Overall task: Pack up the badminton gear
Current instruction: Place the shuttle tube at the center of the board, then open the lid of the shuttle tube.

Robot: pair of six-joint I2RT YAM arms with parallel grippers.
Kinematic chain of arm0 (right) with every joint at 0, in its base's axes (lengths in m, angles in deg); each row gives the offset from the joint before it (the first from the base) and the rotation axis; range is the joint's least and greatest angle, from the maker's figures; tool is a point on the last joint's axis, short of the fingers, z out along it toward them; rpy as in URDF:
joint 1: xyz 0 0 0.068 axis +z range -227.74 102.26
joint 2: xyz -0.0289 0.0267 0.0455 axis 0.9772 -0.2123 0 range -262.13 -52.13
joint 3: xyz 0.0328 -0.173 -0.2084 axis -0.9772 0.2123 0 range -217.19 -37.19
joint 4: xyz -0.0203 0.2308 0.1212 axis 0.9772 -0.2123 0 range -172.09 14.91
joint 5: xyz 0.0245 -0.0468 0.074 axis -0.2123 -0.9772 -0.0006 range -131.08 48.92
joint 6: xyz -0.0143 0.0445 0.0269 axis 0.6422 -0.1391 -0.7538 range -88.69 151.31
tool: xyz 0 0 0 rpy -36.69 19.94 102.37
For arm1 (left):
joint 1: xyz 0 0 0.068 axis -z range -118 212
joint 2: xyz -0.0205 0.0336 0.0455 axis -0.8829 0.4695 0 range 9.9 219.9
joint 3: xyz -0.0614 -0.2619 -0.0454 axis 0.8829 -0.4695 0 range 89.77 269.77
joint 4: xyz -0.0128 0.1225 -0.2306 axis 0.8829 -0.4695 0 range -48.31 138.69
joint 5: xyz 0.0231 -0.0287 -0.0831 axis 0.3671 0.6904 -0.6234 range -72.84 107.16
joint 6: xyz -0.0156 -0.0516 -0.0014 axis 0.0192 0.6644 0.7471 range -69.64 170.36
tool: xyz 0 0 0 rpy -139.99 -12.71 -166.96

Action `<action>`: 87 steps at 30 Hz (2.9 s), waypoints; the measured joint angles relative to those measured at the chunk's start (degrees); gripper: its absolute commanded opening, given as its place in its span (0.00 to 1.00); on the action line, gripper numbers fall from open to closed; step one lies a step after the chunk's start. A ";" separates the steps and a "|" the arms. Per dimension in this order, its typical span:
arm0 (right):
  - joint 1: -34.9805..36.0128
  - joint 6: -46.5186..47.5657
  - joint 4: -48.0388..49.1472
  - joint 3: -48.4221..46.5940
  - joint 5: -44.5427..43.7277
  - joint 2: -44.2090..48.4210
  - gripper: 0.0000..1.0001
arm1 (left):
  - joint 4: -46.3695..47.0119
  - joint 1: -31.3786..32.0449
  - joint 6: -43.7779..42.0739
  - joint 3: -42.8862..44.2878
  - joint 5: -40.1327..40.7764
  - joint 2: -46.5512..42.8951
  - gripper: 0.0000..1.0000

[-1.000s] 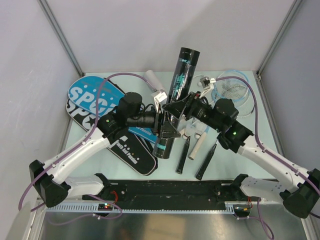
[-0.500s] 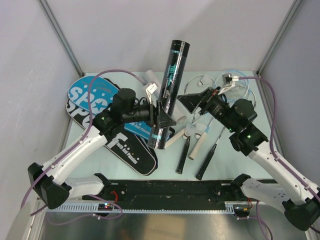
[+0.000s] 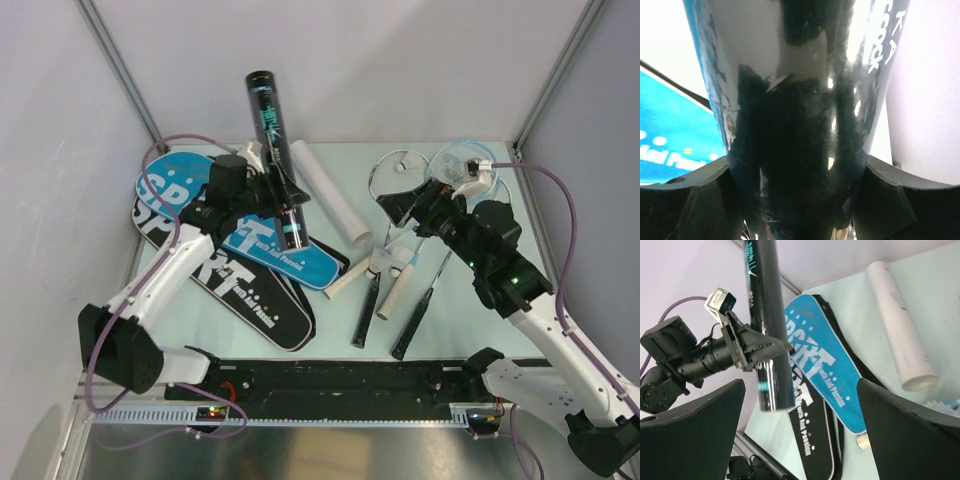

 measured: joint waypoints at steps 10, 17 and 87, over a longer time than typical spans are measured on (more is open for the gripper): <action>-4.76 -1.03 -8.98 2.47 -1.60 4.33 1.00 | 5.03 -8.02 11.04 4.46 9.25 15.45 0.29; -8.68 -1.20 -11.61 3.67 -1.49 5.75 0.99 | 13.99 -9.09 21.53 5.66 11.72 29.83 0.35; -6.93 36.87 -8.22 -32.11 -1.25 -63.78 0.93 | 11.56 -20.28 -1.20 -29.92 -16.20 -22.36 1.00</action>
